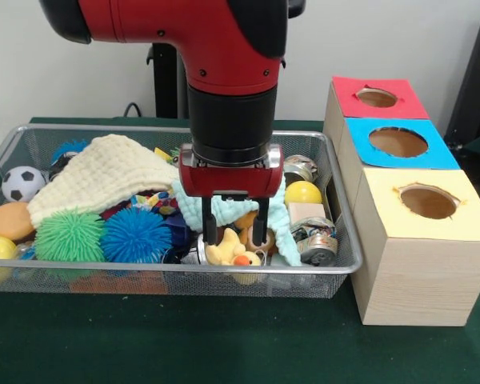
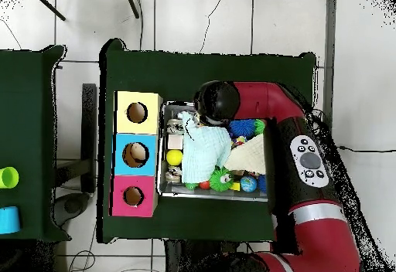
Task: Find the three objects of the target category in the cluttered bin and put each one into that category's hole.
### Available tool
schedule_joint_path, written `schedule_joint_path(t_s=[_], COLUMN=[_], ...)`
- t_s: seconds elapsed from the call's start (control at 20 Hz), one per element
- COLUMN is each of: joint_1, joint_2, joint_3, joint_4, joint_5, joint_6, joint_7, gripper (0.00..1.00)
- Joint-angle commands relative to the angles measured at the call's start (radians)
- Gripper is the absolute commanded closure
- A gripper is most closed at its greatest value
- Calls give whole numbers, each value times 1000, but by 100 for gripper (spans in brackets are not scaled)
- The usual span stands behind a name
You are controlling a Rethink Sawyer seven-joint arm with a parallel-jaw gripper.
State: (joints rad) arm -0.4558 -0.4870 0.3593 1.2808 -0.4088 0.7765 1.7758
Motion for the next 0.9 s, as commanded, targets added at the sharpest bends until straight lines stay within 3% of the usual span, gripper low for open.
schedule_joint_path(t_s=[0.05, 0.35, 0.9], joint_1=[-33, -61, -99], joint_2=[-3, -26, -23], joint_3=[77, 81, 101], joint_4=[146, 241, 289], joint_5=[-12, -27, -47], joint_6=[-16, -100, -135], joint_7=[-134, -107, -113], gripper=[0, 0, 0])
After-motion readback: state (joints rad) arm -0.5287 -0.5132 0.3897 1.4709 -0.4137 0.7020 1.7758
